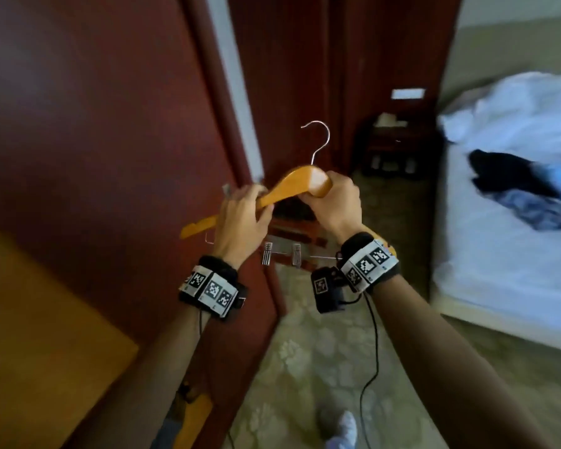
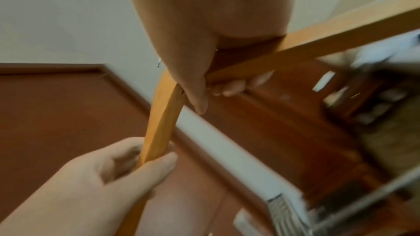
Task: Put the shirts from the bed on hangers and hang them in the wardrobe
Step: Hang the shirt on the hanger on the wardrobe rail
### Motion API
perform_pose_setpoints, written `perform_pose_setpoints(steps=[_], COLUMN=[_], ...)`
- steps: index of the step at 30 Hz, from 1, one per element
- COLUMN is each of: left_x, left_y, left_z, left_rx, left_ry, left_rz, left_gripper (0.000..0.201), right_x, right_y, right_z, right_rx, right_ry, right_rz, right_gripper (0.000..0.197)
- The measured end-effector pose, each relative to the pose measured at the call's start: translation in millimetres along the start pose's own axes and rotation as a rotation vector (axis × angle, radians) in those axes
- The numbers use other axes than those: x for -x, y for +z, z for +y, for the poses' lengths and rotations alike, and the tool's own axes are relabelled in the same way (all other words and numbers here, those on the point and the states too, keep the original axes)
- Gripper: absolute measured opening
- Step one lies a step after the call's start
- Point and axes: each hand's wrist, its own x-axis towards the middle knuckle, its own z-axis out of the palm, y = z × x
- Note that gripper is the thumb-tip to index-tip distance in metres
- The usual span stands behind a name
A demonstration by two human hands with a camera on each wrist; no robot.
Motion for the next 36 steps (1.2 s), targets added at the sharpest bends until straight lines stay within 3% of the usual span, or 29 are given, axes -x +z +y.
perform_pose_setpoints(steps=[2, 3, 6, 10, 12, 15, 17, 20, 26, 30, 34, 36], left_x=[-23.9, -35.3, -66.2, -108.7, -130.8, -157.5, -169.2, -173.1, -193.1, -221.8, -258.1, -277.0], left_y=[51.2, 74.8, 147.4, 237.1, 273.7, 330.4, 365.4, 410.7, 515.7, 573.1, 618.5, 640.6], left_z=[20.9, 33.9, 70.6, 135.3, 180.9, 249.1, 293.0, 355.0, 463.7, 526.3, 576.2, 596.0], left_rx=[0.048, 0.072, 0.140, 0.177, 0.174, 0.191, 0.239, 0.319, 0.405, 0.453, 0.558, 0.590], left_ry=[0.148, 0.220, 0.495, 0.561, 0.635, 0.703, 0.736, 0.799, 0.932, 1.014, 0.976, 0.918], left_rz=[0.054, 0.099, 0.056, -0.521, -0.694, -0.970, -1.051, -1.010, -0.855, -0.782, -0.533, -0.498], left_gripper=[0.038, 0.039, 0.018, 0.059, 0.071, 0.054, 0.040, 0.034, 0.040, 0.061, 0.030, 0.015], right_x=[-24.3, -36.9, -75.2, -122.1, -136.1, -149.3, -158.9, -174.1, -222.1, -264.1, -308.2, -328.9], right_y=[-36.5, -54.8, -107.8, -167.6, -195.3, -236.6, -267.7, -317.1, -428.3, -506.6, -580.8, -614.7], right_z=[38.5, 57.2, 105.4, 158.8, 180.7, 215.6, 241.4, 285.3, 382.0, 438.2, 482.3, 504.2], right_rx=[0.042, 0.062, 0.116, 0.205, 0.212, 0.233, 0.272, 0.323, 0.317, 0.338, 0.342, 0.356], right_ry=[0.045, 0.070, 0.148, 0.193, 0.221, 0.258, 0.295, 0.368, 0.427, 0.493, 0.514, 0.521], right_rz=[0.100, 0.149, 0.238, 0.296, 0.328, 0.365, 0.398, 0.458, 0.509, 0.478, 0.433, 0.404], right_gripper=[0.032, 0.031, 0.031, 0.017, 0.022, 0.022, 0.019, 0.020, 0.027, 0.030, 0.033, 0.033])
